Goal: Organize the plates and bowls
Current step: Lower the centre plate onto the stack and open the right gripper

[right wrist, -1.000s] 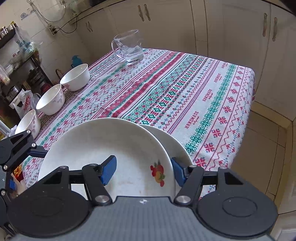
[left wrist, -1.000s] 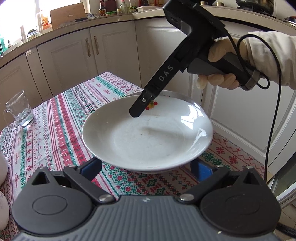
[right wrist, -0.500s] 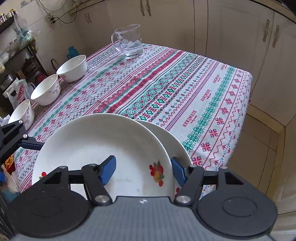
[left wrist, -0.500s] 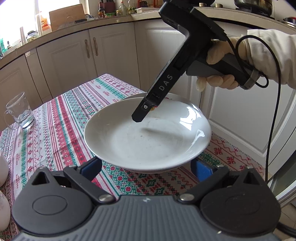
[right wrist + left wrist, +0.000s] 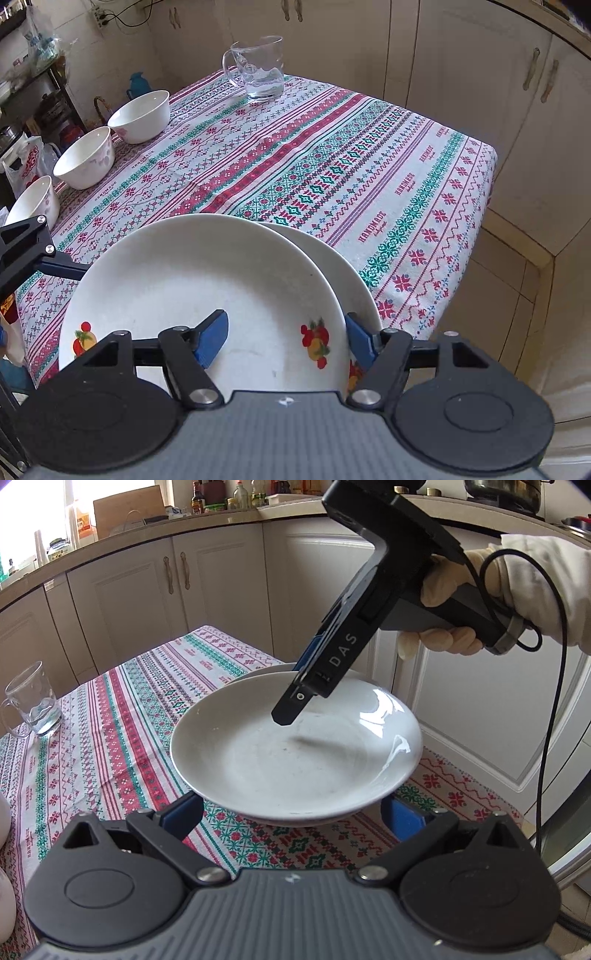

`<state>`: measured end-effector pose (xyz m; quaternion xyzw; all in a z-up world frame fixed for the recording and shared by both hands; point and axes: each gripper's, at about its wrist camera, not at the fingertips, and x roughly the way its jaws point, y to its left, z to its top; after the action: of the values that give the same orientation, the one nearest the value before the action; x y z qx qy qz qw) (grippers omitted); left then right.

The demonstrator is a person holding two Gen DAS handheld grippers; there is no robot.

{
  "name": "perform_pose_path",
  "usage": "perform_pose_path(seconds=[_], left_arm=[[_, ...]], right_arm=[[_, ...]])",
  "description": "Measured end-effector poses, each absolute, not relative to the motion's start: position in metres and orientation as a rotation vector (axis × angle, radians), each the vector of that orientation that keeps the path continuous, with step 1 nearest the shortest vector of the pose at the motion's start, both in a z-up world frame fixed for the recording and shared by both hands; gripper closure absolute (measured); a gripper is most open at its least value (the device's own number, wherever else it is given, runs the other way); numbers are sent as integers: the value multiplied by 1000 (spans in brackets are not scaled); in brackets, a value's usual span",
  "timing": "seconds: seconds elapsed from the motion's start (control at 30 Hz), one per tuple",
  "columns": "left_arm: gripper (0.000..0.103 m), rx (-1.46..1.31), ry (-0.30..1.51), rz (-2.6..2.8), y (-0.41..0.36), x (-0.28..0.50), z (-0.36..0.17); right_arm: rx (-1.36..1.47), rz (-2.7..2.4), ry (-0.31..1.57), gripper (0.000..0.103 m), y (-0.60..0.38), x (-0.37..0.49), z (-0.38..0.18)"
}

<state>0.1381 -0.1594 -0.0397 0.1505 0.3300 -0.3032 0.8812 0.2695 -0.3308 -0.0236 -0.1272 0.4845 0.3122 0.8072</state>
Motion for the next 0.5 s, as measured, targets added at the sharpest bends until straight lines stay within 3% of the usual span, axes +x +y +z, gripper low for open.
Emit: perform_pose_path(seconds=[0.5], left_arm=[[1,318,691,-652,-159,143,-40]], right_arm=[[-315,617,1030,24,-329,256,-17]])
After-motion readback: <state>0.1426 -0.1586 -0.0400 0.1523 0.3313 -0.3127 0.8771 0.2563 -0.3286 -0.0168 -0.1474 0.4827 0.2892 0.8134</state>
